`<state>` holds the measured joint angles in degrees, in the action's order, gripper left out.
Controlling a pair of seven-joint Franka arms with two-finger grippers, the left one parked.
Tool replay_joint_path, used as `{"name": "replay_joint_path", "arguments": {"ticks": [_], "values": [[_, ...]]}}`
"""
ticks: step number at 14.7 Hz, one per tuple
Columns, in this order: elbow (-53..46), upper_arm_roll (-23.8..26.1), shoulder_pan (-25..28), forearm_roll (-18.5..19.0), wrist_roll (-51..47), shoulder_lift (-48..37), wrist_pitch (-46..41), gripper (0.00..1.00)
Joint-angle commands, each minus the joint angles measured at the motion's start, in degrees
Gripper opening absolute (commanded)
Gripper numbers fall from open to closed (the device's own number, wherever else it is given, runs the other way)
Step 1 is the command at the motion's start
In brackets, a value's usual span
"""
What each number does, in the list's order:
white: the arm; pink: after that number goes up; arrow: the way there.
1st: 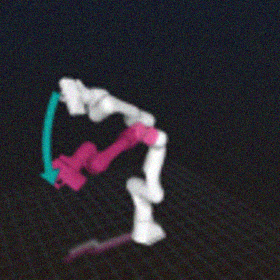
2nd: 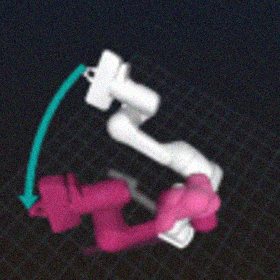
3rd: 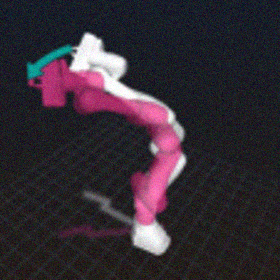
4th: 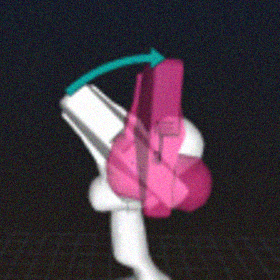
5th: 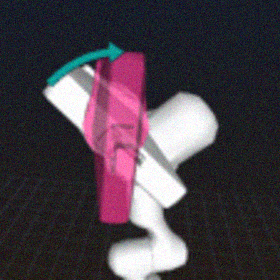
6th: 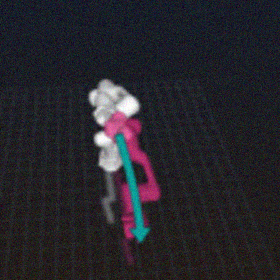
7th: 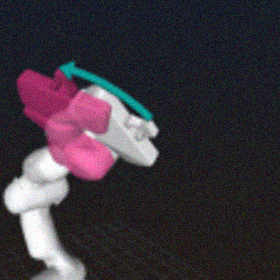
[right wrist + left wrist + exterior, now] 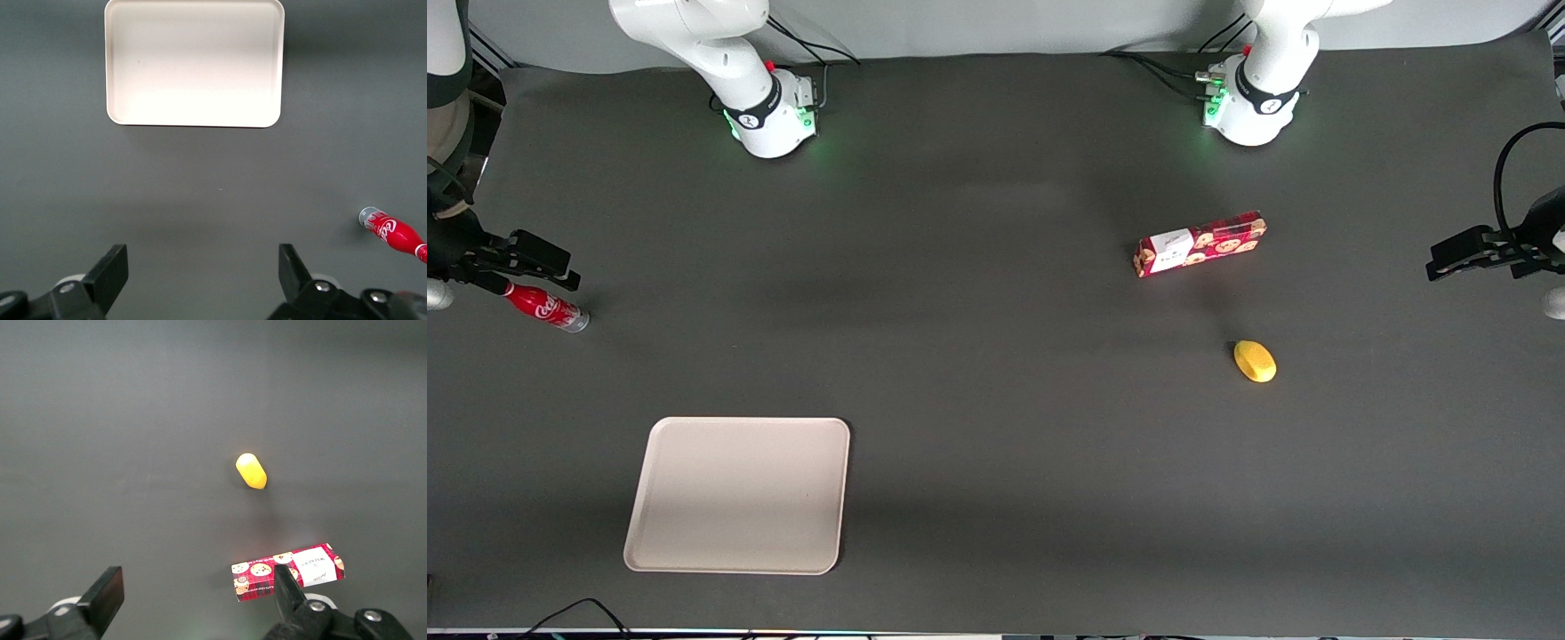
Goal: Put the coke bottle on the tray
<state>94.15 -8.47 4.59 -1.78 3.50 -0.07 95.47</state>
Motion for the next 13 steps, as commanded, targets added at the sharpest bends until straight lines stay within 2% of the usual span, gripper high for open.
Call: {"name": "replay_joint_path", "arguments": {"ticks": [1, 4, 7, 8, 11, 13], "values": [[-1.78, 0.83, -0.64, 0.81, -0.86, 0.69, -1.34, 1.0], [-1.6, 0.56, -1.16, 0.9, -0.86, 0.42, -2.56, 1.0], [0.24, -0.05, -6.51, 0.9, 0.02, -0.28, -4.15, 1.0], [0.59, -1.79, -7.05, 1.16, 0.02, -0.28, -4.15, 1.0], [2.96, -4.79, -7.84, 6.42, -0.16, -0.28, -3.8, 1.0], [8.3, -7.42, -8.72, 7.49, 0.02, -1.76, 0.56, 1.0]]}}
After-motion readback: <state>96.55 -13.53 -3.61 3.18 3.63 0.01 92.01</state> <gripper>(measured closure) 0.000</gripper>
